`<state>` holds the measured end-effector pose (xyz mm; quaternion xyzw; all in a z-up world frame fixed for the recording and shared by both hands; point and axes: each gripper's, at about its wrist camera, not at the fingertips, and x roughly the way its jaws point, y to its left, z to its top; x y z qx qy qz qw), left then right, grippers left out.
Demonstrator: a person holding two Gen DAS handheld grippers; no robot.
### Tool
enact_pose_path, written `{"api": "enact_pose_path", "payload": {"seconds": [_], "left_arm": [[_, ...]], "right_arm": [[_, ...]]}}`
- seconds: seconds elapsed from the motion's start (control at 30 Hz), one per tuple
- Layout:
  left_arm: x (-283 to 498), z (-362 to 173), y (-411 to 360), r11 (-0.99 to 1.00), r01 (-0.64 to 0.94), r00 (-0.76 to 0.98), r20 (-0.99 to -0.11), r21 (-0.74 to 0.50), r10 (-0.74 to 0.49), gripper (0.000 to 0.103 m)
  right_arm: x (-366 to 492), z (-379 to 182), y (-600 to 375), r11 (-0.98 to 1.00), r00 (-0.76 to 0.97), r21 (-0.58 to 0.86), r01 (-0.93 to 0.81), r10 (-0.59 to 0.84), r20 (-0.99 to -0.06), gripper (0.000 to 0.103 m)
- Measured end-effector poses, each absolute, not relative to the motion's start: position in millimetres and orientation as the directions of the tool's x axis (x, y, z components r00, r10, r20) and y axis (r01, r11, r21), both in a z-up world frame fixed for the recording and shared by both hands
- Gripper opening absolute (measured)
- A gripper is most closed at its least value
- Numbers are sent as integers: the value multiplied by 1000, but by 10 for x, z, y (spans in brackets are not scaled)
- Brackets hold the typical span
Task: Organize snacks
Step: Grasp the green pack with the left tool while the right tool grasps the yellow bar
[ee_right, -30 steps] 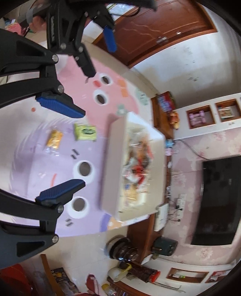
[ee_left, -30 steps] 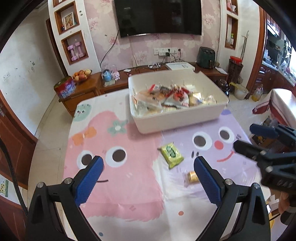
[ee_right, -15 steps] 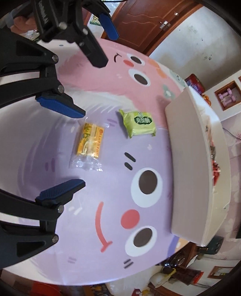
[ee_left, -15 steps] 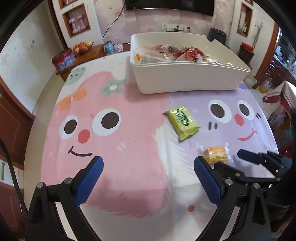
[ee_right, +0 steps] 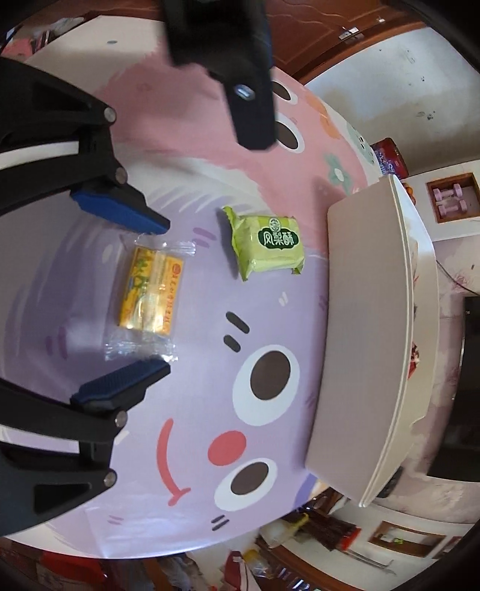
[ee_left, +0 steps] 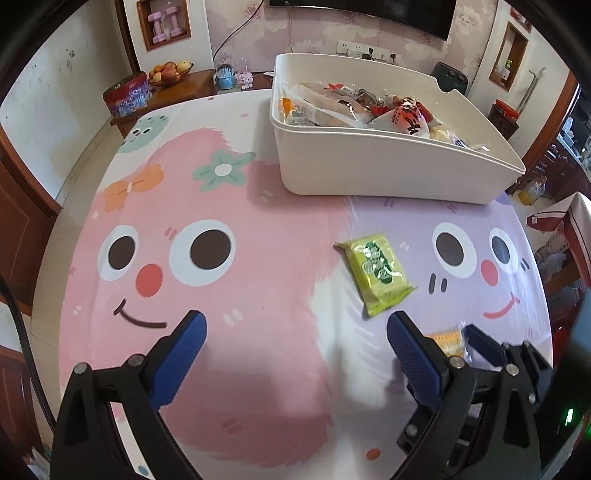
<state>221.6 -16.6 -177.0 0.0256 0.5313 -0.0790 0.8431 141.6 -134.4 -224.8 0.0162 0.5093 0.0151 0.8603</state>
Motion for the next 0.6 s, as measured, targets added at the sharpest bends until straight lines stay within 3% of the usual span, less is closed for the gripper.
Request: {"api": "enact_pose_path", "payload": {"seconds": [0.03, 0.07, 0.43, 0.6], "left_arm": [[2252, -1784, -197, 986, 163, 419, -901, -44, -109, 98], [2283, -1800, -228, 985, 166, 416, -903, -45, -112, 98], [2694, -2178, -795, 979, 186, 310, -940, -89, -144, 98], [2720, -2282, -927, 981, 178, 300, -945, -79, -130, 81]], "right_arm": [[1403, -2249, -1373, 999, 486, 43, -12, 44, -873, 64], [1396, -2244, -1395, 999, 489, 38, -9, 38, -872, 55], [1566, -2230, -1987, 986, 488, 76, 148, -6, -873, 53], [1579, -2251, -2016, 986, 488, 77, 147, -5, -873, 53]]}}
